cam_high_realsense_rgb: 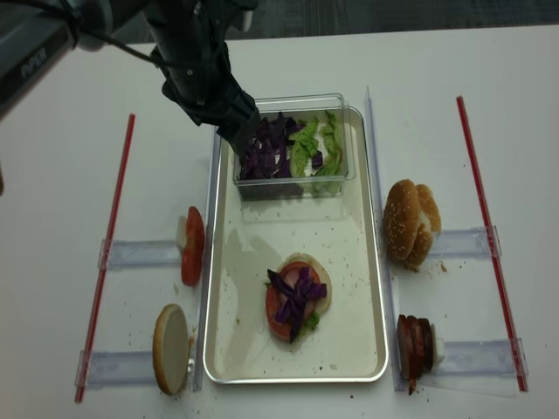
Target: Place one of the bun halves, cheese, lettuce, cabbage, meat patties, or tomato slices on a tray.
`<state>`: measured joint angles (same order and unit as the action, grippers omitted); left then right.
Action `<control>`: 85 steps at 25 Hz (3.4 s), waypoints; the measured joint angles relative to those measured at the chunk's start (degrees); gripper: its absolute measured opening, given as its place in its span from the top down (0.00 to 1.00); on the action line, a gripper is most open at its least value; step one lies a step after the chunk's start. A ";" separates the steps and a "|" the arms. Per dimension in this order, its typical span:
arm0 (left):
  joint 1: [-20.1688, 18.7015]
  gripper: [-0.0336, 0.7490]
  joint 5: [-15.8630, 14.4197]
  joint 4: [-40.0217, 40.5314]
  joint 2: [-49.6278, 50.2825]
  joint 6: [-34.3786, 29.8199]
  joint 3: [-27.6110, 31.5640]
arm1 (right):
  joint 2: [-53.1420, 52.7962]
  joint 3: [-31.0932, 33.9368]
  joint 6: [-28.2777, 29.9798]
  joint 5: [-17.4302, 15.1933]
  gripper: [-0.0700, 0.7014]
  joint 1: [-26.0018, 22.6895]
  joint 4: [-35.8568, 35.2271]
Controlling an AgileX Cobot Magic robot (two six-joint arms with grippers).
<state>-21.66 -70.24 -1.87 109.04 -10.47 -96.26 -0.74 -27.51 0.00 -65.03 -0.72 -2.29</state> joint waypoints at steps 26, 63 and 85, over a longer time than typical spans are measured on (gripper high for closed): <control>21.26 0.28 -0.13 0.14 0.00 1.18 0.00 | 0.00 0.00 0.00 0.00 0.33 0.00 0.00; 21.66 0.27 -0.13 -1.26 -27.94 1.56 30.08 | 0.00 0.00 0.00 0.00 0.33 0.00 0.00; 21.68 0.27 0.67 -1.37 -83.70 3.04 60.11 | 0.00 0.00 0.00 0.00 0.33 0.00 0.00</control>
<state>0.02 -69.57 -3.23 25.35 -7.42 -36.14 -0.74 -27.51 0.00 -65.03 -0.72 -2.29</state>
